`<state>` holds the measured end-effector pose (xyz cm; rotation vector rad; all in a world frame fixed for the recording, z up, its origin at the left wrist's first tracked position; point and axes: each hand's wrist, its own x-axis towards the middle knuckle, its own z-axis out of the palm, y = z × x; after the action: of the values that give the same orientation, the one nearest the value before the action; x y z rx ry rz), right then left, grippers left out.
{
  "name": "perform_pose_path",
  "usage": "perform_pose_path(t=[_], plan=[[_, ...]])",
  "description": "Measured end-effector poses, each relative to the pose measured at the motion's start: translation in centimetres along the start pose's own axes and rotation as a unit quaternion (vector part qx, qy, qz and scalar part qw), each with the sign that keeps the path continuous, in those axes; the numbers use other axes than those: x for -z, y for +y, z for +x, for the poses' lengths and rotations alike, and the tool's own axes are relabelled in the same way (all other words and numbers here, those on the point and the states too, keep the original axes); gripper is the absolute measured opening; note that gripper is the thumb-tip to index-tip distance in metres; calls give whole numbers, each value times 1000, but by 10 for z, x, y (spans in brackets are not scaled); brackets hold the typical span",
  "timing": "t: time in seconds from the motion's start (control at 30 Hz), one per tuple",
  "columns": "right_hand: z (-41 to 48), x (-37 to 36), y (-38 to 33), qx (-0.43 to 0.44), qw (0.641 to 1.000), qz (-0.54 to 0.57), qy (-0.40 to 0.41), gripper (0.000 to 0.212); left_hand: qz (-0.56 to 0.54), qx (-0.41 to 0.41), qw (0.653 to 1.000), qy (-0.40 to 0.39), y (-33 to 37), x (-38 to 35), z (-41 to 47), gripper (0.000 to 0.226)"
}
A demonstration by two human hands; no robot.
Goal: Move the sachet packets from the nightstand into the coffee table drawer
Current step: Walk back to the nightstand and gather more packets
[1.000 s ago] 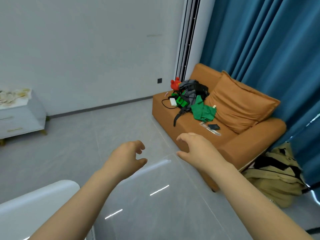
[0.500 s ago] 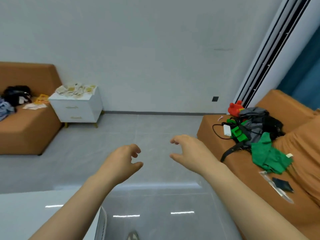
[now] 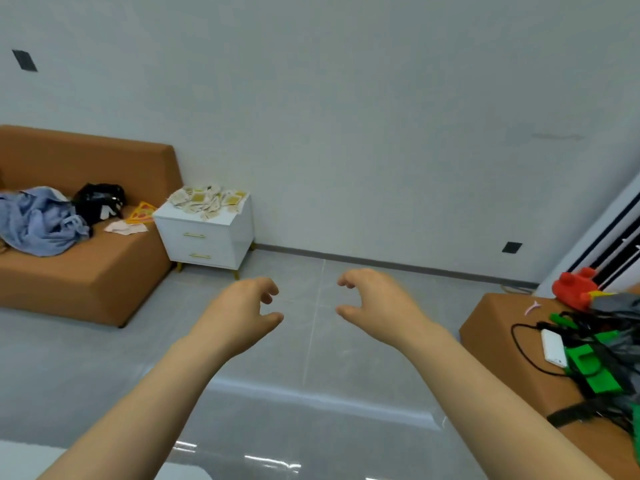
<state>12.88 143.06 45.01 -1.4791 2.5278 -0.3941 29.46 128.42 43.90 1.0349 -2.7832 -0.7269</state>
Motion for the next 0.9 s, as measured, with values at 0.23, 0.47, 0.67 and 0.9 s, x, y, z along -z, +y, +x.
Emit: perform_pose_path(t=[0.23,0.47,0.67,0.9], plan=[[145,12,17,53,999,-5,2,46,24,32,998,39,-23,28,118,40],[287,37,29,110,994,-4,-22,45,35,100,992,72,-38,56,224,38],[391,28,23,145,988,3,-56,46,24,147,985,89,-73,73,302,40],[506,3,-4,160,985,7,-67,43,9,167,982,92,-140,93,385,40]])
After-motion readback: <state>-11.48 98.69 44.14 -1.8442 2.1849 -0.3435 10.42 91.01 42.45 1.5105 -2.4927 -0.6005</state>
